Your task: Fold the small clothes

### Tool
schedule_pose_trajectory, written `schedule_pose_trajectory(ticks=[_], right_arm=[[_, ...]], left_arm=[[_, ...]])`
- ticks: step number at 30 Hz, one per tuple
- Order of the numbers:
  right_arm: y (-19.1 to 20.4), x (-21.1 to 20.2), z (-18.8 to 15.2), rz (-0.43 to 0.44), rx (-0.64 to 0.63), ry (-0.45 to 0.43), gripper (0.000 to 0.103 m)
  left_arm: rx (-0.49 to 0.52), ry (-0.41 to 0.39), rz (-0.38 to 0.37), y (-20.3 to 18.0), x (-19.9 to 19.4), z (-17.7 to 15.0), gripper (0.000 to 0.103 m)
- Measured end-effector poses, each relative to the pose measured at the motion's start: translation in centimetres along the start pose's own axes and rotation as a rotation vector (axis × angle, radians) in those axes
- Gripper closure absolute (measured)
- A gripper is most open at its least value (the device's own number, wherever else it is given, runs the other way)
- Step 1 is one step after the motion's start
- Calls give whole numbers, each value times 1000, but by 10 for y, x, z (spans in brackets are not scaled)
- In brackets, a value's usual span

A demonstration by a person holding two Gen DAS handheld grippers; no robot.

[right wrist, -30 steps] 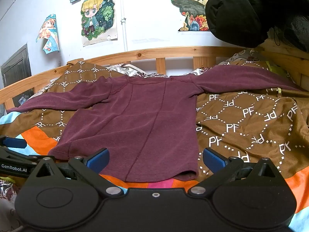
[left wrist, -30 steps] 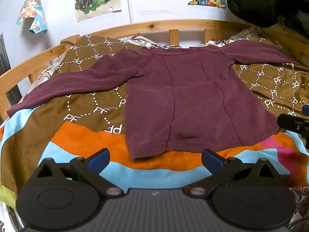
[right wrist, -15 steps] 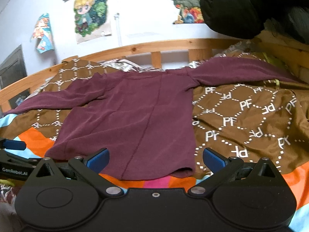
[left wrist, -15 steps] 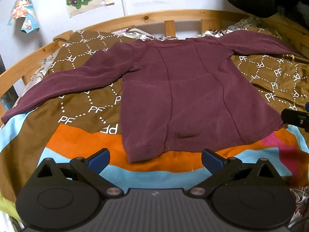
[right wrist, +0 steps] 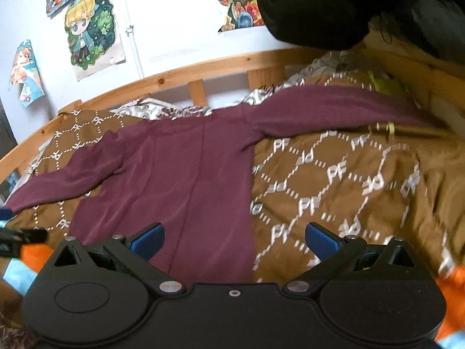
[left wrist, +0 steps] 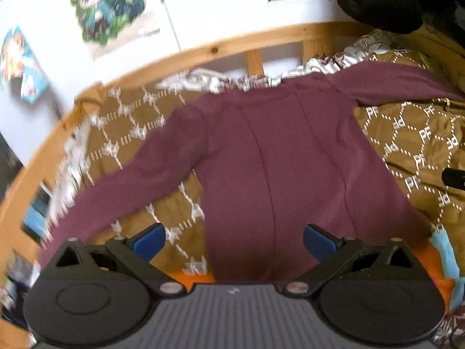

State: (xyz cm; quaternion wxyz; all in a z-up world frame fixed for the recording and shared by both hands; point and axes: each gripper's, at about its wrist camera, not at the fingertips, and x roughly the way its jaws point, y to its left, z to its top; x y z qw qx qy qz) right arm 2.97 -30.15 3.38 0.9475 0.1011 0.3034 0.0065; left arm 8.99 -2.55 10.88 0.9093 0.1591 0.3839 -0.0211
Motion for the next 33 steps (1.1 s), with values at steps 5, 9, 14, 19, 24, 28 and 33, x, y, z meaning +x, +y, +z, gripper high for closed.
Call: schedule_pose_trajectory(ticks=[5,9,14,19,24,28,33], right_arm=[[-16,9,33,0,-23,-36,0],[-42,21,49,-28,7,-84,0],[-87,36,58,-134,100,-170,0],[-145,55,61,-234,271,-195,0],[-188,77,85,-256,361,-275,0],[-212,103,103,-301,391,-313,1],[-234,133,101,-393,472,-240,9]], left_arm=[[-11,-62,17,-4,3,51,0],[-65,-73,-15,-14,39,76,0],[-153,-51,-119,-28,105,88,0],[-142,-27,-191,-55,166,89,0],[-102,-47,-226,-79,204,91,0],[-64,-77,-259,-90,220,91,0],[-27,-126,-276,-103,232,97,0]])
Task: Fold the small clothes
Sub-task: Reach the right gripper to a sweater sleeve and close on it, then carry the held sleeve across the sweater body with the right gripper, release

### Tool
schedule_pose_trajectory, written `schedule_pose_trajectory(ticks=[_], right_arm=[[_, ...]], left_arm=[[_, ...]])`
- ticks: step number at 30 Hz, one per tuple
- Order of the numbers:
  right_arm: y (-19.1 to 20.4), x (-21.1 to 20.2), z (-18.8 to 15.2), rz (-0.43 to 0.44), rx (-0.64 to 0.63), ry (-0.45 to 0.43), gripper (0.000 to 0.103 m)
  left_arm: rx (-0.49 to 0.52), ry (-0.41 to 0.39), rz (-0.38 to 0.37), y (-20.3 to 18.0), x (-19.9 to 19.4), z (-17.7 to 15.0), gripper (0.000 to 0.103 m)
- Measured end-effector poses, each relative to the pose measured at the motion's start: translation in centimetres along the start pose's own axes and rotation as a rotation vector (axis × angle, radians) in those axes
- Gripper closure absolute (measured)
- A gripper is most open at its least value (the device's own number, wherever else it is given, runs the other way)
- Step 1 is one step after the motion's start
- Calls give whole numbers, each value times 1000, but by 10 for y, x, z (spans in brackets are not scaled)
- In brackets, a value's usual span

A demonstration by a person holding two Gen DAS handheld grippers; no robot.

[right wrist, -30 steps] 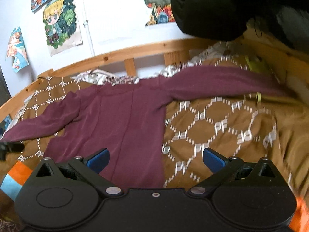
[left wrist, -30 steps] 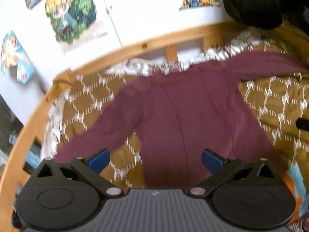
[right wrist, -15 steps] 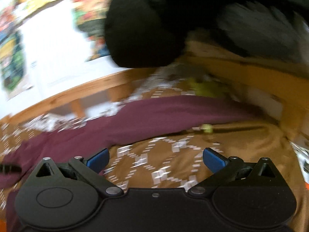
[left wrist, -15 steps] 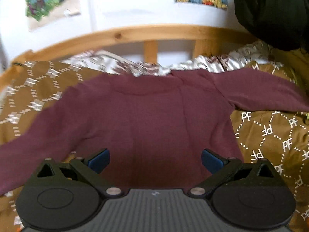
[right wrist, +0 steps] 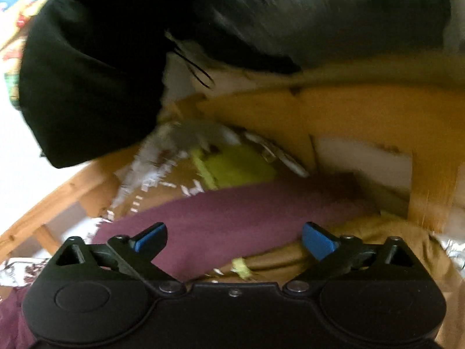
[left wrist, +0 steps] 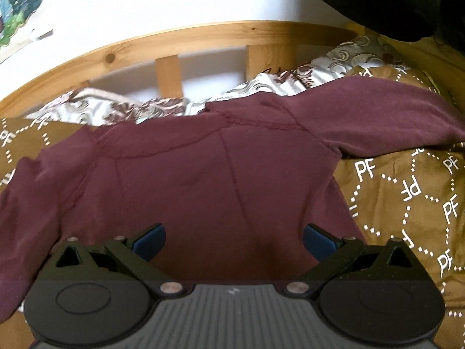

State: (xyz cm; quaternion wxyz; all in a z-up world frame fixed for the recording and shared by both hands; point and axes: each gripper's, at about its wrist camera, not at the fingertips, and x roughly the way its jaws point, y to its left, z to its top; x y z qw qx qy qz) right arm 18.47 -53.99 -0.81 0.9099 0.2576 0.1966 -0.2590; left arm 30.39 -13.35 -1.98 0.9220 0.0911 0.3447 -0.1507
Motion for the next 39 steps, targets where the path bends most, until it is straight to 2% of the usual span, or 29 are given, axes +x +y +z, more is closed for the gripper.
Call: schedule_pose_trajectory(ticks=[5,9,12,13,14,15,16,17,19,20,22,26,31,35,39], right_arm=[[-15,19,-1,-81,112,8,11],[-27,27,-5,-144,257,-21,11],[-26,34,-8,-205,305,-49,15],[-26,37,-9,-224,319,-61,20],[-25,38,-9,-246,328,-76,30],[-25,40,-9,-272,335,-89,44],[-25,42,-10,-299,342,-99,52],[-25,43,-10,-320,348,-109,69],[-23,39,-9,-338,331,-151,87],[-18,35,-8,-337,299,-181,94],[-1,24,-6,-324,182,-254,97],[50,-3,-5,-223,-111,-393,98],[125,-34,-16,-18,-440,-534,98],[182,-55,-44,182,-649,-589,99],[227,-79,-89,382,-850,-604,99]], left_arm=[[4,-21,-24,-3,9,4,0],[-11,-5,-40,1,12,3,0],[-31,9,-55,6,12,3,0],[-37,9,-59,8,11,3,0],[-40,7,-60,9,9,3,0],[-41,1,-60,11,7,4,0],[-42,-5,-57,13,4,5,0],[-44,-9,-52,15,2,6,0],[-55,-15,-47,20,-2,8,0],[-63,-16,-43,23,-4,10,0],[-84,-14,-31,30,-7,15,0],[-165,-5,-22,50,-14,24,0],[-282,-29,-21,83,-25,26,0],[-328,-69,24,109,-40,25,0],[-380,-106,78,133,-52,18,0]])
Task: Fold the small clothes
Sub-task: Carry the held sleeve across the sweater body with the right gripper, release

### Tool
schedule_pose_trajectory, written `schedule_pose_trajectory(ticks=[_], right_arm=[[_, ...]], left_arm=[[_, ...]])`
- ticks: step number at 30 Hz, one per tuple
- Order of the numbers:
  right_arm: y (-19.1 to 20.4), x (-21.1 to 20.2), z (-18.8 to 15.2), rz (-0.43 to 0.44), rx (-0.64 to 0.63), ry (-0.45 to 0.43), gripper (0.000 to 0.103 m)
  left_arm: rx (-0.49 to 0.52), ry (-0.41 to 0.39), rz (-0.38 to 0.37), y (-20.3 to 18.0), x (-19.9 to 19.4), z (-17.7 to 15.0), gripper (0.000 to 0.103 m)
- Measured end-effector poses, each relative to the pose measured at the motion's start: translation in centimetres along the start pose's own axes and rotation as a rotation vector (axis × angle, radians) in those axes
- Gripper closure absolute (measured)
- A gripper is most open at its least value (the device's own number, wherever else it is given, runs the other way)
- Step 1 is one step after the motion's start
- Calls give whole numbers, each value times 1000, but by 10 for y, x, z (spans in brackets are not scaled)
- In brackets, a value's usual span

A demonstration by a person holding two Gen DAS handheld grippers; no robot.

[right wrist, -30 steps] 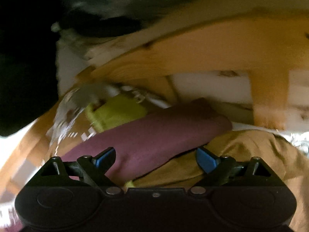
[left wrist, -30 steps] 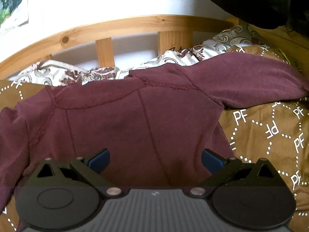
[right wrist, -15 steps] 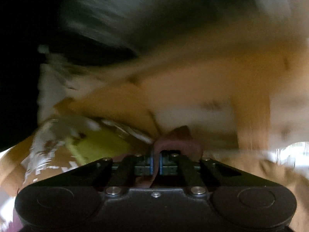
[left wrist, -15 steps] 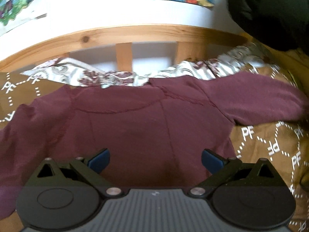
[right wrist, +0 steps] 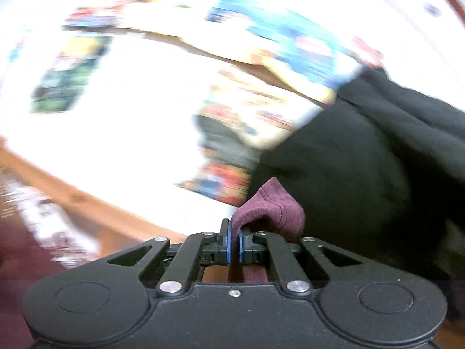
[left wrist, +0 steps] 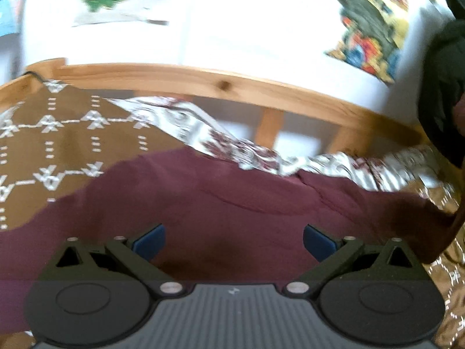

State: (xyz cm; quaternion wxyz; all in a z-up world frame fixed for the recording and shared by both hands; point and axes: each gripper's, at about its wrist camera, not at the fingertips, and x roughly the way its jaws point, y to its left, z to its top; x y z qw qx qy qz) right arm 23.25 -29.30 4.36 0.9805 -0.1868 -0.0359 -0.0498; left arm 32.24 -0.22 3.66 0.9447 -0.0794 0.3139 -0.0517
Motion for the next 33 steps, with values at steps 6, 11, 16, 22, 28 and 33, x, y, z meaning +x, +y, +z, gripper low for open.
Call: schedule_pose_trajectory(ticks=[6,11,16,22,28,33], right_arm=[[95,-31,-1,273,-161,-36,99],[140,-48,-13,429,-199,-7,99],[178,-64,-30,583,-268,55,99],[201,-85,-46,717,-329,138,96],[191,-106,-52,859,-355,208,72],[148,-122,-56,850,-298,226,26]], left_arm=[[-45,-83,11,36,-18,2,0],[-44,-132,-7,52,-29,-3,0],[-54,-135,-35,60,-30,-9,0],[-75,-136,-33,65,-29,-11,0],[-33,-26,-41,57,-13,-24,0],[28,90,-60,44,4,-57,0]])
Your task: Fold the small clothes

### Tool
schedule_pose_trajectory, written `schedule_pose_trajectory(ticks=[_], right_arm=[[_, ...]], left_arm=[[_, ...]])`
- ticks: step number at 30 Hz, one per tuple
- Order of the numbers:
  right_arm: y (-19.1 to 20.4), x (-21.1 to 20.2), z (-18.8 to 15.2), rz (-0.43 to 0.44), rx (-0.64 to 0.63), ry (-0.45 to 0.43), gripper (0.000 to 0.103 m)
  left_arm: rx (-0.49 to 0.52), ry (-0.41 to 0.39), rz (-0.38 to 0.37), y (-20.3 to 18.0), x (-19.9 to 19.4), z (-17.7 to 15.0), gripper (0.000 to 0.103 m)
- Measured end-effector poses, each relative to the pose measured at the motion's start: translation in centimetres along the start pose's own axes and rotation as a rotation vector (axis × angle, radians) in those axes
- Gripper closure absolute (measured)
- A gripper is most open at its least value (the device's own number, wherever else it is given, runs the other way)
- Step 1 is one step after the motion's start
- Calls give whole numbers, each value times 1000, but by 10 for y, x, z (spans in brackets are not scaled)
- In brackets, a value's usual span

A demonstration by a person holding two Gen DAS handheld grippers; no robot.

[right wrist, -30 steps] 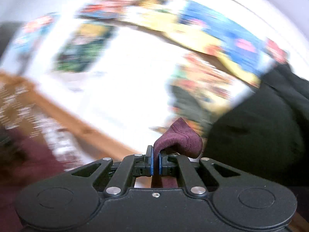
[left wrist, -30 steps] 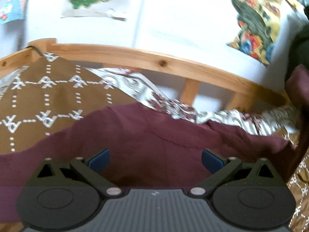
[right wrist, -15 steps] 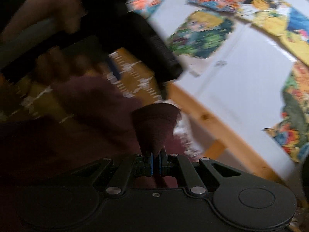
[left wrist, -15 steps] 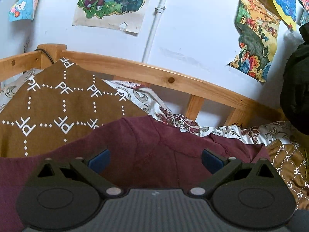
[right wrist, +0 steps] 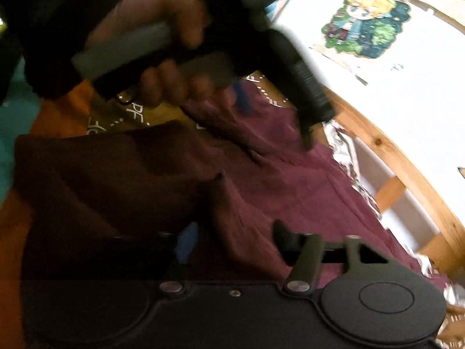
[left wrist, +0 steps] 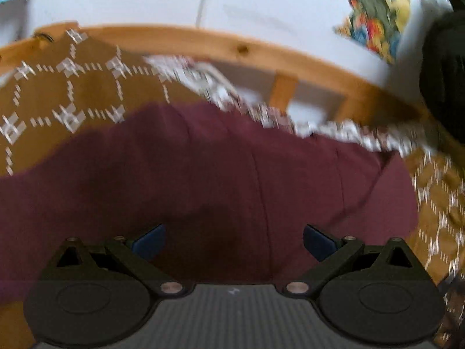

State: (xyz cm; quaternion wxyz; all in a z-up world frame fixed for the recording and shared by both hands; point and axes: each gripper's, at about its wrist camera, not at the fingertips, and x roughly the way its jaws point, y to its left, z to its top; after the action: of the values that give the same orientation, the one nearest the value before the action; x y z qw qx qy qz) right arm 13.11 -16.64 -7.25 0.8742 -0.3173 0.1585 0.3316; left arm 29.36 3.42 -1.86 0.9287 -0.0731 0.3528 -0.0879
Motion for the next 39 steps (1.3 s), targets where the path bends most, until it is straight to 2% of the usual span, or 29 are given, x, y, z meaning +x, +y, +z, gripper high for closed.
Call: schedule_pose_trajectory(ticks=[2,6,9,13,15,19,20,21,22,23,24,27,29,31,34,36,37,38,39], right_arm=[[-16,-13,-11,-35,55,16,20],[-64,-25,-30,-167,202,64,3],[-105,-23,-40,-270,342,64,3],[-162,-7,-50,-396,499,72,3],[-192,6,-55,-459,576,92,5],[-241,38,-67,-532,693,151,20],[-248,47,-72,-528,711,176,29],[-254,53,-76,-520,733,200,47],[-259,57,-80,-510,756,215,58],[-260,58,-82,-497,781,217,81],[-263,57,-83,-501,796,209,89],[-264,49,-82,-536,802,163,95],[-267,51,-84,-556,802,173,97],[-269,56,-89,-546,811,196,97],[-262,51,-89,-557,805,193,89],[-250,39,-86,-564,805,183,67],[-242,34,-85,-555,793,177,61],[-233,29,-85,-546,772,177,48],[-224,25,-85,-545,751,183,40]], left_arm=[[24,32,5,-5,5,-11,0],[101,76,56,-16,9,-31,0],[129,103,98,-21,11,-42,0],[177,163,114,-24,11,-57,1],[219,158,120,-28,7,-61,1],[235,165,129,-31,5,-63,1],[239,164,131,-32,4,-64,1],[246,162,132,-33,3,-67,1],[254,161,134,-34,3,-68,1],[261,162,134,-35,2,-70,1],[267,164,129,-36,1,-72,1],[279,174,97,-36,1,-76,1],[315,173,100,-41,1,-82,1],[357,161,110,-45,-1,-87,1],[335,175,106,-45,-1,-83,1],[312,177,97,-43,-2,-80,0],[299,174,94,-42,-4,-79,0],[284,171,90,-41,-5,-78,0],[266,168,85,-39,-7,-76,0]])
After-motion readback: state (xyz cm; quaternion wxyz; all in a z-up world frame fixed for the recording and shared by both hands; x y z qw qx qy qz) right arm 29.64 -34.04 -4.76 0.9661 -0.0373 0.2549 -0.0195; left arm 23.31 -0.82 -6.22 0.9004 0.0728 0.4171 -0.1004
